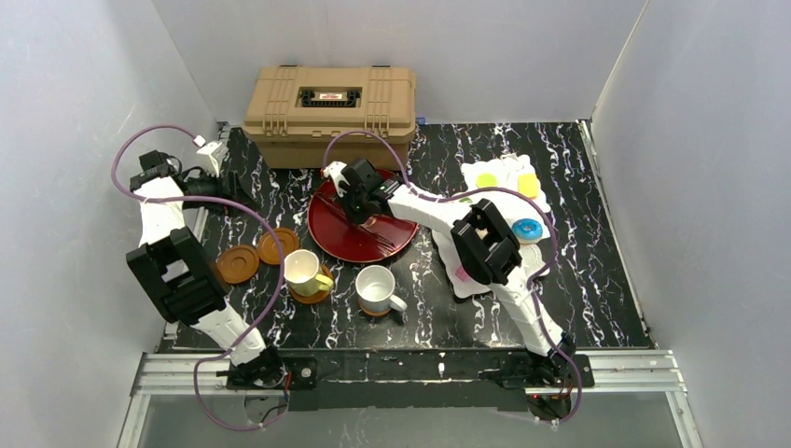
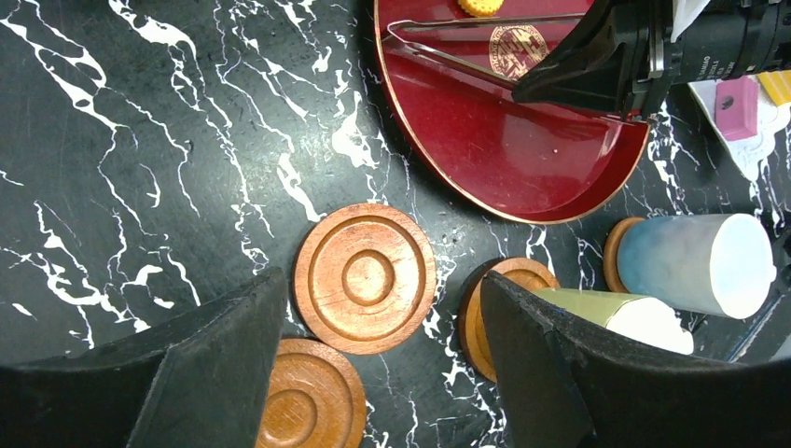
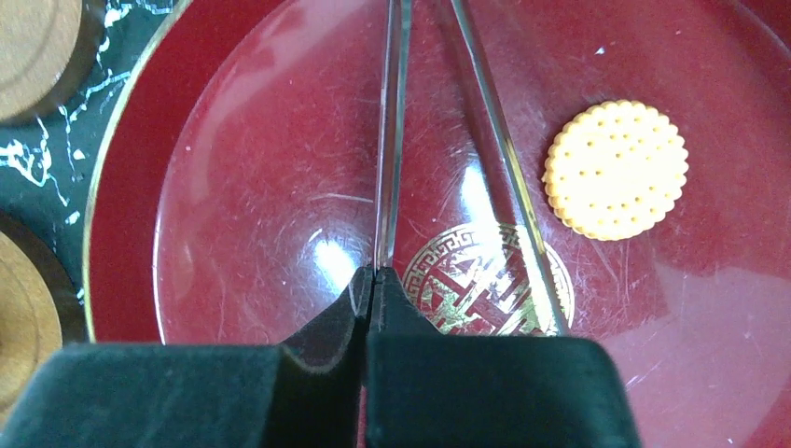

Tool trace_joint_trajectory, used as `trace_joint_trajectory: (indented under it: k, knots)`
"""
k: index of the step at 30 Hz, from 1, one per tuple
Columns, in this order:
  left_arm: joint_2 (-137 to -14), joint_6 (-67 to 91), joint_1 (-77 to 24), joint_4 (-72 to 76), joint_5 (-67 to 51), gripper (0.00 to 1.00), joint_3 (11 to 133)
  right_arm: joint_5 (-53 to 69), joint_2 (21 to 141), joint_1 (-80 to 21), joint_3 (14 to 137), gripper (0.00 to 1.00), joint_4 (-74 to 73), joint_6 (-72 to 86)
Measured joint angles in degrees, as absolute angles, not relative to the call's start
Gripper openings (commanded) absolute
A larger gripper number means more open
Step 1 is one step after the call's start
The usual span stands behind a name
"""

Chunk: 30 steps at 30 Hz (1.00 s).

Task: Serve the afternoon tea
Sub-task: Pick up the clamp from the center of the board.

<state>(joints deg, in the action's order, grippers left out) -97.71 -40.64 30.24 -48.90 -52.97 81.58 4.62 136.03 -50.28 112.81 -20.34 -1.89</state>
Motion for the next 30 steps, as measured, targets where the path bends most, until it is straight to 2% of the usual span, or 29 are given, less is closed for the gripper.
trace_joint_trajectory:
  k: [4, 9, 14, 17, 19, 23, 30]
  knots:
    - [-97.67, -40.03, 29.76, -48.9, -53.6, 0.76, 81.62, 3.55, 135.81, -50.28, 113.03, 0.01, -18.39, -1.3]
    - [-96.23, -38.68, 27.46, -49.39, -54.7, 0.78, 82.5, 3.16, 131.09, -50.33, 109.21, 0.01, -8.56, 1.43]
    - [-92.14, -36.4, 24.86, -49.5, -57.17, 0.83, 84.27, 1.34, 119.17, -51.27, 99.68, 0.01, 12.47, 5.56]
    - [-89.89, -35.0, 24.32, -49.5, -60.2, 0.89, 84.77, -2.72, 115.0, -53.49, 97.73, 0.01, 24.91, 6.09]
    - [-88.68, -33.95, 24.27, -49.52, -62.83, 0.98, 84.82, -6.2, 114.06, -55.9, 97.69, 0.01, 32.97, 5.76]
    - [-86.39, -32.23, 23.88, -49.54, -68.49, 0.98, 84.75, -13.43, 114.3, -60.25, 97.54, 0.01, 44.31, 4.95]
    - [-77.69, -31.57, 20.62, -45.98, -74.81, 0.98, 79.05, -26.02, 116.95, -65.8, 98.17, 0.01, 55.18, 2.66]
